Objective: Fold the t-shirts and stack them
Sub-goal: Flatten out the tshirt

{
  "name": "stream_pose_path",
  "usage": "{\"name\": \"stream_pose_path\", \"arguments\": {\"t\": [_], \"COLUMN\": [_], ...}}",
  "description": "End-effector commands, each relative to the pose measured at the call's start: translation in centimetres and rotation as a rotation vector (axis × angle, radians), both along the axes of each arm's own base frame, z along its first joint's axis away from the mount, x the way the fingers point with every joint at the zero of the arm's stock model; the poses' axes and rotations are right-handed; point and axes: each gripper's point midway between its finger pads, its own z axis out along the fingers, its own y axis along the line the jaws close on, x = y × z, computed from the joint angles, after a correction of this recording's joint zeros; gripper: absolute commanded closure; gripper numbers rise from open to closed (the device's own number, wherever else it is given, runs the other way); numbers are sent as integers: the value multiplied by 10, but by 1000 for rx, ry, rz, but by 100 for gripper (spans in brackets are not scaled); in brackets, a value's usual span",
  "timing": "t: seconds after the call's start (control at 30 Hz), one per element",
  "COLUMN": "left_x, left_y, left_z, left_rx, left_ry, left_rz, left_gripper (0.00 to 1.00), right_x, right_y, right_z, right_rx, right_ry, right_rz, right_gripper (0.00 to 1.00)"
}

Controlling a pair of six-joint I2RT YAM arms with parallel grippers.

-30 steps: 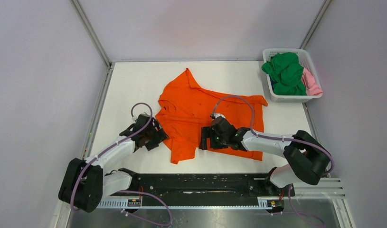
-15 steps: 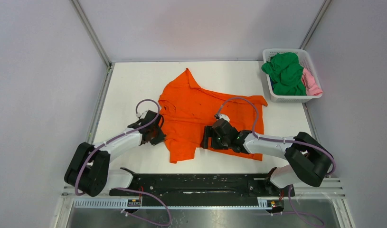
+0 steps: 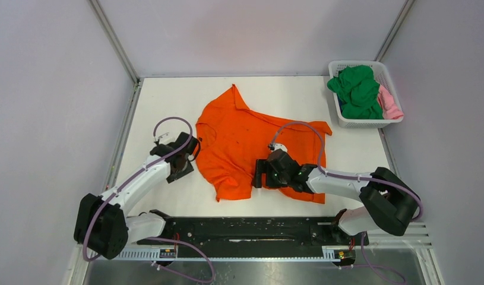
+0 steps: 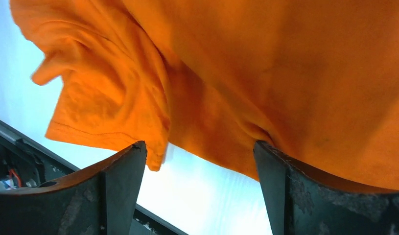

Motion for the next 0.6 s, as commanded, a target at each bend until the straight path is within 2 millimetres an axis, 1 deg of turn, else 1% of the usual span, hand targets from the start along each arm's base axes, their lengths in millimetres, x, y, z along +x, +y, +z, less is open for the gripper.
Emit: {"name": "stream_pose_path", "arguments": {"t": [0.0, 0.07, 0.13, 0.17, 0.23, 0.3, 0.33, 0.4, 0.43, 0.5, 0.57], "left_x": [17, 19, 18, 14, 6, -1, -4, -8, -9, -7, -5], "left_y": [4, -17, -46, -57, -67, -72, -79, -94, -104, -120, -132], "left_z": [28, 23, 10, 1, -12, -21, -24, -24, -22, -11, 2], "left_rx": [53, -43, -184, -243, -301, -337, -373, -458, -506, -571, -602], "left_ry": [-38, -50, -53, -43, -18, 0, 6, 0, -11, -54, -91], "left_rz": [8, -73, -181, -222, -247, -257, -278, -317, -345, -392, -435], "left_gripper": [37, 27, 27, 27, 27, 27, 27, 27, 27, 27, 23], "right_x": [-17, -14, -15, -16, -21, -31, -36, -43, -48, -49, -47], "right_y": [-32, -29, -23, -18, -7, 6, 13, 24, 29, 36, 36], "right_z": [-11, 1, 11, 15, 24, 29, 30, 29, 28, 28, 28], "right_rx": [-143, -126, -88, -65, -45, -42, -46, -52, -39, -14, -11], "right_ry": [28, -5, -24, -31, -62, -94, -109, -111, -95, -84, -89], "right_rz": [37, 49, 74, 95, 149, 229, 272, 316, 335, 330, 305], "right_gripper": [10, 9, 10, 11, 13, 13, 13, 13, 13, 13, 12]}}
